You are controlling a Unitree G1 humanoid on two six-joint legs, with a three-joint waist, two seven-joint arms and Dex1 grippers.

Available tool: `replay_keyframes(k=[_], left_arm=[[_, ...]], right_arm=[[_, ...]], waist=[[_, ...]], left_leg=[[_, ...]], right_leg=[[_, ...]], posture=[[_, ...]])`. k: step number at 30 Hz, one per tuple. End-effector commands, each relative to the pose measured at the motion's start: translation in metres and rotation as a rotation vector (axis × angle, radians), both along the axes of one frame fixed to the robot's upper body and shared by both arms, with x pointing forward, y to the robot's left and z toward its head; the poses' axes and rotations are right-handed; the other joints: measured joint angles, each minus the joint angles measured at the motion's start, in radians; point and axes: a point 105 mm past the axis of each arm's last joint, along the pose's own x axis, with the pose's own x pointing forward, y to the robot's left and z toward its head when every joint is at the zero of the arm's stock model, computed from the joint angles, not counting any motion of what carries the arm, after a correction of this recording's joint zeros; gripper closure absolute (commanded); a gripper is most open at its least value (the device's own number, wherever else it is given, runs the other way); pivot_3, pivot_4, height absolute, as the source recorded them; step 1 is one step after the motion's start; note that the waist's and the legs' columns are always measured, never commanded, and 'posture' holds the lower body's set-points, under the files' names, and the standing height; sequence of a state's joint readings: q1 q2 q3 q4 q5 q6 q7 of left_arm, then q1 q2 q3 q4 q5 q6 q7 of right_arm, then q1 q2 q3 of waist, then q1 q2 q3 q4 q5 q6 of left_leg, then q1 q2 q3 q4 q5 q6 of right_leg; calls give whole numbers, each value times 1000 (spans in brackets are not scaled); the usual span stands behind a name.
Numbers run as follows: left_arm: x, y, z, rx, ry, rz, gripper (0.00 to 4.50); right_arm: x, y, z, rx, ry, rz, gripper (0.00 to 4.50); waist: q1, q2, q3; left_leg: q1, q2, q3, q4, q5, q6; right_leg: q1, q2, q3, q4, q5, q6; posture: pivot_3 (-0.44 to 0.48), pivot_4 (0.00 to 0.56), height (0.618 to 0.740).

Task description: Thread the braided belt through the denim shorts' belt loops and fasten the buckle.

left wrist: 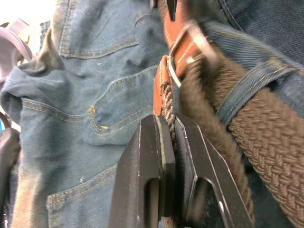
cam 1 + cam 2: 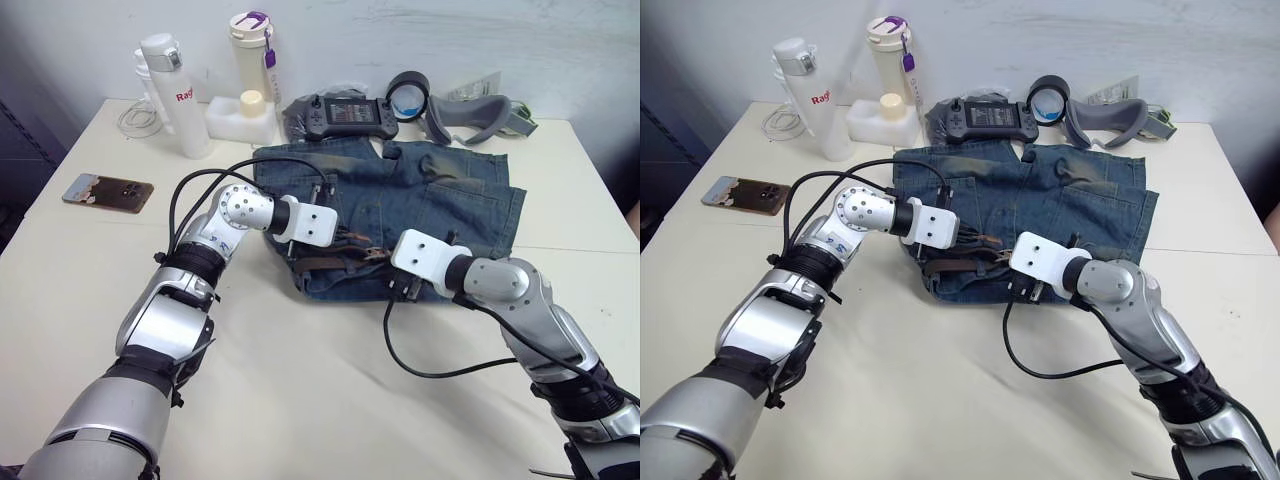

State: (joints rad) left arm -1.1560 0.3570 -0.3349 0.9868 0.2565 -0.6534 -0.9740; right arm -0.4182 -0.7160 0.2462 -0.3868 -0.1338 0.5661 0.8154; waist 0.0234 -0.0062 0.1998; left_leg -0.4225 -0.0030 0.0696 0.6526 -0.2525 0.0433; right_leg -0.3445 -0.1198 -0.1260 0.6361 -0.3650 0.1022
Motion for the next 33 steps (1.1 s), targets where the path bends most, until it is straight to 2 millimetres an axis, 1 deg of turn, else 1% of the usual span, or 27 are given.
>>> replay_keyframes(k=[1,2,4,6,9,15,18,22,24,26,31,33], left_arm=[[-2,-5,10,-13,-28,-24,4500],[-2,-5,9,-14,-26,-25,4500],[-2,-6,9,-17,-20,-28,4500],[-3,-7,8,-19,-17,-32,4500],[-3,-9,8,-22,-15,-37,4500],[-3,-11,11,-26,-18,-39,4500],[-3,-11,12,-26,-22,-38,4500],[-2,-12,14,-24,-30,-38,4500],[-2,-12,14,-22,-32,-39,4500],[-2,-12,13,-19,-34,-38,4500],[-1,-12,13,-13,-34,-36,4500],[-1,-12,12,-9,-34,-35,4500]], right_arm=[[-4,-10,26,-35,-103,41,1405],[-5,-13,27,-53,-105,53,1149],[-8,-19,27,-124,-120,90,1149],[-7,-22,27,-148,-136,96,1149],[2,-23,23,-200,-187,97,1149],[19,-17,17,-230,-256,111,1149],[22,-14,12,-240,-263,127,1149],[24,-7,12,-208,-278,134,1149],[24,-4,13,-192,-285,140,1665],[23,-3,13,-184,-288,141,2379],[23,-4,15,-168,-303,130,4484],[23,-5,17,-163,-322,118,4484]], waist=[[0,0,0],[0,0,0],[0,0,0],[0,-1,0],[0,-1,1],[-2,-1,1],[-2,-1,1],[-1,-1,1],[-2,-1,1],[-2,-1,1],[-3,-1,1],[-3,-1,1]], left_leg=[[0,0,0,0,0,0],[0,0,0,0,0,0],[0,0,0,0,0,0],[0,0,0,0,0,0],[0,0,0,0,0,0],[0,0,0,0,1,0],[0,0,0,0,1,0],[0,0,0,1,1,0],[0,0,0,1,1,0],[0,0,0,1,1,0],[0,0,0,1,1,0],[0,0,0,1,1,0]], right_leg=[[0,0,0,0,0,0],[0,0,0,0,0,0],[0,0,0,0,0,0],[0,0,0,0,0,0],[0,0,0,0,0,0],[-1,0,-1,1,0,0],[-1,0,-1,1,0,0],[0,0,-1,1,0,0],[0,0,-1,1,0,0],[0,0,-1,1,0,0],[0,0,-1,2,0,0],[0,0,-1,2,0,0]], posture=[[0,150,731],[0,150,731],[0,150,731],[0,150,731],[0,150,731],[0,150,731],[0,150,731],[0,150,731],[0,150,731],[0,150,731],[0,150,731],[0,150,731]])
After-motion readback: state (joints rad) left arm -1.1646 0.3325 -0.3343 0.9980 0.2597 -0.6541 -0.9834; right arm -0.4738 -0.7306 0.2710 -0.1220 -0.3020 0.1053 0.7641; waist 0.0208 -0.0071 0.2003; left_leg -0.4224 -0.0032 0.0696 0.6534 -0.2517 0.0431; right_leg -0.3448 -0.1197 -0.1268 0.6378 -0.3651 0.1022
